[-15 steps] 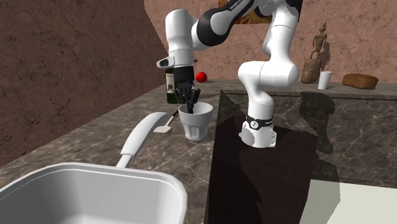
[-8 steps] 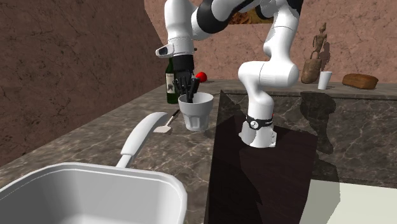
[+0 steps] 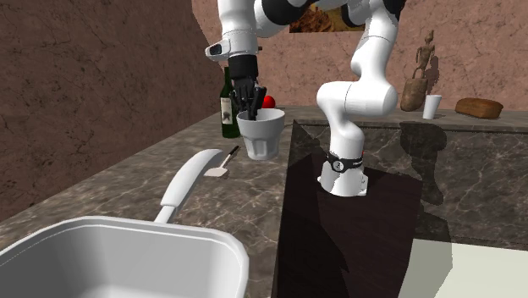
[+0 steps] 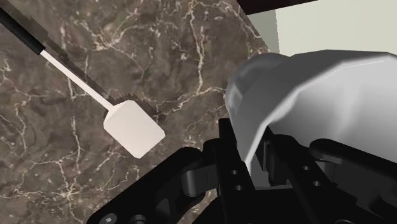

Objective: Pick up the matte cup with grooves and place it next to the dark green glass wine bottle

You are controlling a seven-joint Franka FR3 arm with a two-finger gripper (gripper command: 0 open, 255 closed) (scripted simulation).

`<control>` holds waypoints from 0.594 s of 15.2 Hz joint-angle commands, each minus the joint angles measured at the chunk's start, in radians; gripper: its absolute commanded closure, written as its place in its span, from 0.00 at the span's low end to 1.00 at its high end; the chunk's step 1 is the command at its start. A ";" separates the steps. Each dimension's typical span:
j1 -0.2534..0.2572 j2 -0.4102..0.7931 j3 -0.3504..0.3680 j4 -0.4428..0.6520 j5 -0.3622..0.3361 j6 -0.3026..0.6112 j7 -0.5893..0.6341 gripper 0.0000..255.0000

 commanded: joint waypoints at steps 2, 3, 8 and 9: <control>-0.001 -0.014 0.008 0.032 0.001 -0.046 0.006 1.00; -0.001 -0.017 0.010 0.044 0.002 -0.060 0.008 1.00; 0.002 -0.028 0.023 0.103 0.007 -0.129 0.017 1.00; 0.002 -0.029 0.025 0.115 0.008 -0.143 0.019 1.00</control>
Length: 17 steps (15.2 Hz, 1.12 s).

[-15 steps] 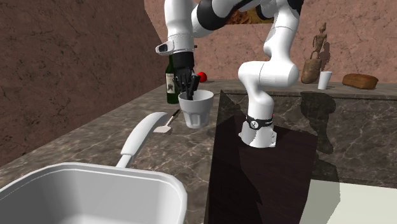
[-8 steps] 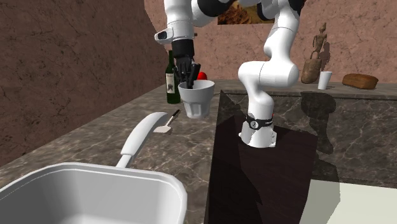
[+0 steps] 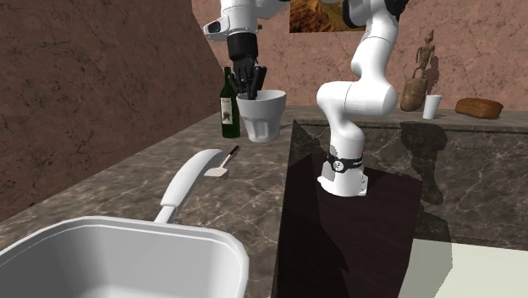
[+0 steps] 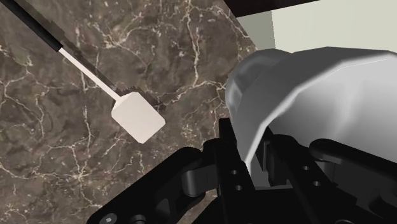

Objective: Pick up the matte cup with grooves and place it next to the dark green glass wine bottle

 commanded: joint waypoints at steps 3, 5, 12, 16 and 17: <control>0.003 -0.004 0.009 0.051 0.005 -0.055 0.007 1.00; 0.005 -0.005 0.013 0.077 0.007 -0.081 0.010 1.00; 0.011 0.001 0.025 0.174 0.017 -0.172 0.020 1.00; 0.016 0.009 0.030 0.233 0.022 -0.223 0.025 1.00; 0.017 0.011 0.031 0.249 0.024 -0.236 0.027 1.00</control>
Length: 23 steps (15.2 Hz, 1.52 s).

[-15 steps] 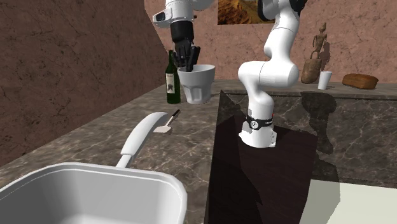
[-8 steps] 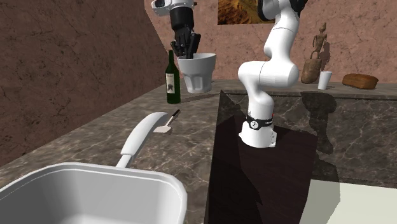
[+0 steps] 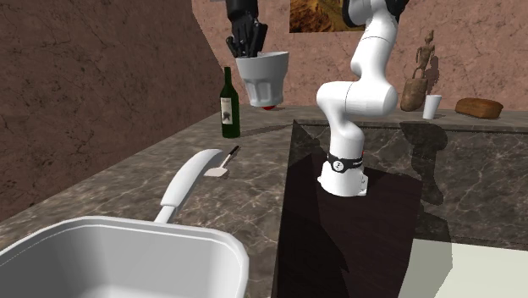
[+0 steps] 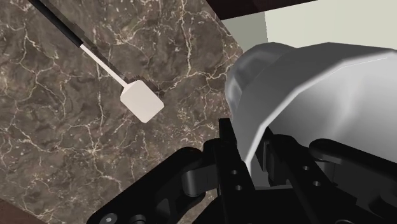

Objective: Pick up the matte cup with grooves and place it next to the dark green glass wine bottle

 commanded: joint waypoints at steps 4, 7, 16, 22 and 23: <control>0.006 0.017 0.003 0.082 0.007 -0.065 0.003 1.00; 0.010 0.028 0.005 0.131 0.011 -0.102 0.006 1.00; 0.022 0.073 0.008 0.290 0.026 -0.217 0.013 1.00; 0.031 0.113 0.006 0.407 0.038 -0.295 0.015 1.00; 0.033 0.121 0.005 0.427 0.040 -0.308 0.015 1.00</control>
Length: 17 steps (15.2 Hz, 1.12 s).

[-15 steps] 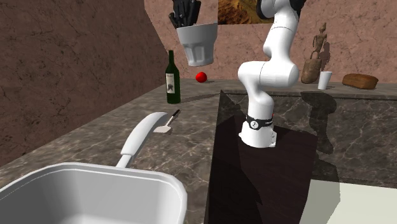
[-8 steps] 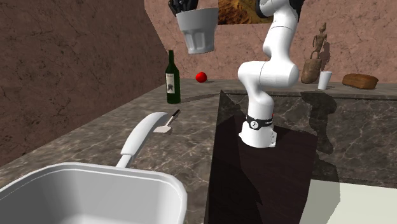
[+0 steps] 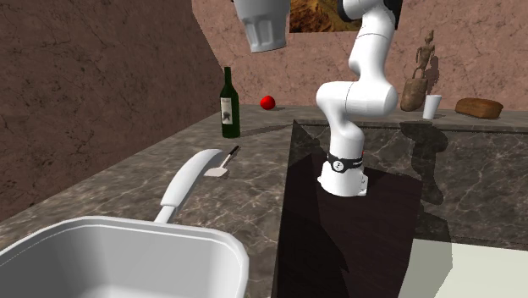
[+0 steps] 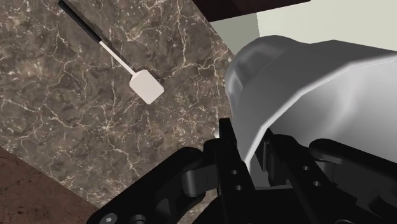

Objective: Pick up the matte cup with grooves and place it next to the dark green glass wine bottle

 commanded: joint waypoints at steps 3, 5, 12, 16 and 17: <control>0.006 0.032 -0.004 0.084 0.009 -0.053 0.000 1.00; 0.009 0.049 -0.007 0.129 0.013 -0.081 0.000 1.00; -0.021 -0.015 -0.070 0.124 -0.043 -0.141 -0.095 1.00; -0.042 -0.059 -0.127 0.123 -0.095 -0.178 -0.179 1.00; -0.047 -0.067 -0.142 0.125 -0.109 -0.188 -0.201 1.00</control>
